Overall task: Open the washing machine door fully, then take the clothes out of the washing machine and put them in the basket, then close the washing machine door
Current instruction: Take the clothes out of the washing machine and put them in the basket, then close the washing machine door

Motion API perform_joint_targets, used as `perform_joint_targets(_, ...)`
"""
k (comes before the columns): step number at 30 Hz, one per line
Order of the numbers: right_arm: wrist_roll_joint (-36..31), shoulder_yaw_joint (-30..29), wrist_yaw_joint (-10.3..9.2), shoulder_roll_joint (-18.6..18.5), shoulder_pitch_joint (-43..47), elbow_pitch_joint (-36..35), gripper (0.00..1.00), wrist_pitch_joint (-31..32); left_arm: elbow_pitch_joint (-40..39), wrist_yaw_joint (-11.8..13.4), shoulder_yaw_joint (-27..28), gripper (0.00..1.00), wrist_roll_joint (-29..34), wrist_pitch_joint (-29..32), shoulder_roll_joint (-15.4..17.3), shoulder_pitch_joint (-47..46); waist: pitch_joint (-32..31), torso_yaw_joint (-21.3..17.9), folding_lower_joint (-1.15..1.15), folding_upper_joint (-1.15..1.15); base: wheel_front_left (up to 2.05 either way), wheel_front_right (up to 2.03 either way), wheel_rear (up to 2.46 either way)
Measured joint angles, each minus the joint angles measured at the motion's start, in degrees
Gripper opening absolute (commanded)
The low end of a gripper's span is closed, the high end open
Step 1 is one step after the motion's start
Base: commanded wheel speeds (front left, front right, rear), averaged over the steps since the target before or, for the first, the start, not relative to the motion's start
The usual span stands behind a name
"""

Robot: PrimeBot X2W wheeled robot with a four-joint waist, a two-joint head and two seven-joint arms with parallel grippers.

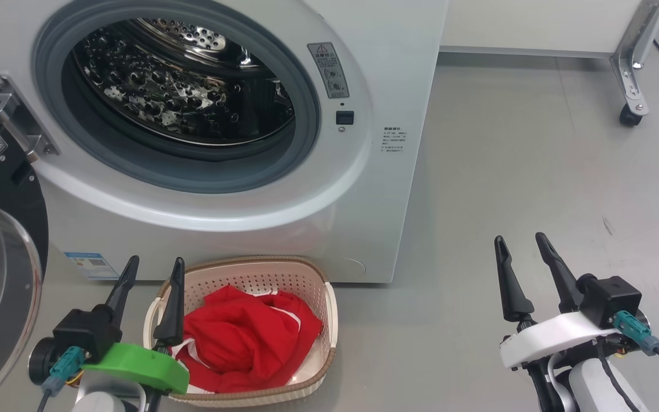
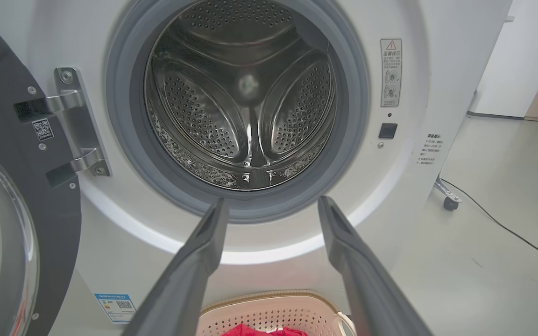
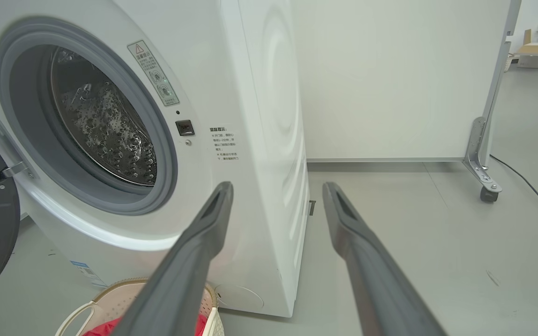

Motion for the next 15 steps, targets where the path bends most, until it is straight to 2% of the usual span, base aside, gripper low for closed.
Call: perform_joint_targets(15,0.0,0.3,0.00,0.0,0.0,0.1,1.00,0.0,-0.9,0.0,0.0,1.00,0.7,0.0,-0.1,0.0,0.4,0.1,0.00,0.00,-1.25,1.25,0.00)
